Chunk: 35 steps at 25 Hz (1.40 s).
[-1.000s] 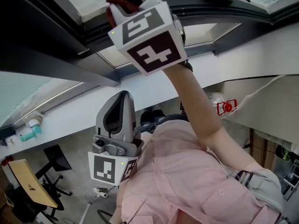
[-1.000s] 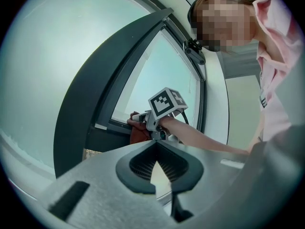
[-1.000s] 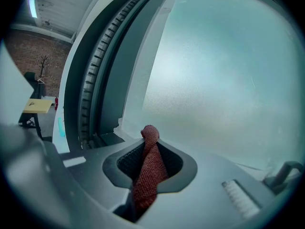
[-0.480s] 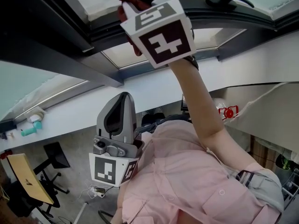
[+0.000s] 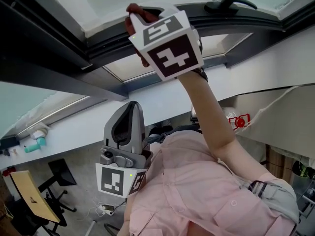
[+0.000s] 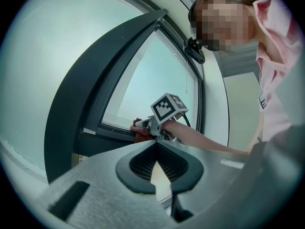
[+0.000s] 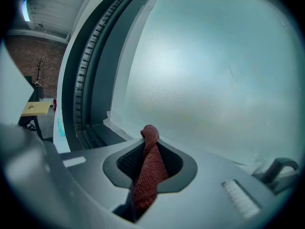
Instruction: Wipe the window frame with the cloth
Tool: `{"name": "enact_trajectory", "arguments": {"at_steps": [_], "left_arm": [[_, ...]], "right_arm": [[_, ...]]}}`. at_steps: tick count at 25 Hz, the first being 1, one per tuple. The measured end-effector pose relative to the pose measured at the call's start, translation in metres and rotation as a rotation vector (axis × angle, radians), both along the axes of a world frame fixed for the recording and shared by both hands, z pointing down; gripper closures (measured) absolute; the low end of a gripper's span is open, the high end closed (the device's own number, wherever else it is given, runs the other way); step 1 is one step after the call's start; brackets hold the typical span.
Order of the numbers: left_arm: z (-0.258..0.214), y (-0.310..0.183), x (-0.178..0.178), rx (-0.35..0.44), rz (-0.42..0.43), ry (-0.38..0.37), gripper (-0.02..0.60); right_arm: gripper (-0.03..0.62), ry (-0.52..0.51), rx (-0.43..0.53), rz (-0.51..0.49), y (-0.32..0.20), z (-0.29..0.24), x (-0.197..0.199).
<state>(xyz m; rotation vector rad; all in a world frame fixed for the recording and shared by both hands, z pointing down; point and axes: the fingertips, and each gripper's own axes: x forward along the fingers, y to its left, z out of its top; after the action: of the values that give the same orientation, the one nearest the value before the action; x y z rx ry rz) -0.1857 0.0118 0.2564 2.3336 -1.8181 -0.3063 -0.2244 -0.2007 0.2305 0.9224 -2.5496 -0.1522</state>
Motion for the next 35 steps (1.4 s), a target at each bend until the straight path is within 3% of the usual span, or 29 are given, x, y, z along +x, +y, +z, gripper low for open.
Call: {"name": "enact_trajectory", "arguments": {"at_steps": [9, 17, 25, 35], "left_arm": [[0.004, -0.005, 0.027, 0.017, 0.001, -0.009, 0.583], [0.013, 0.001, 0.024, 0.004, -0.067, 0.0, 0.583], [0.013, 0.002, 0.013, -0.006, -0.044, 0.01, 0.583], [0.016, 0.01, -0.017, -0.034, -0.068, 0.021, 0.583]], "right_arm": [[0.533, -0.037, -0.025, -0.047, -0.002, 0.0, 0.014], [0.532, -0.038, -0.092, -0.087, 0.001, 0.001, 0.012], [0.533, 0.002, 0.004, -0.024, -0.006, 0.001, 0.017], [0.533, 0.001, 0.049, 0.004, -0.008, -0.002, 0.016]]}}
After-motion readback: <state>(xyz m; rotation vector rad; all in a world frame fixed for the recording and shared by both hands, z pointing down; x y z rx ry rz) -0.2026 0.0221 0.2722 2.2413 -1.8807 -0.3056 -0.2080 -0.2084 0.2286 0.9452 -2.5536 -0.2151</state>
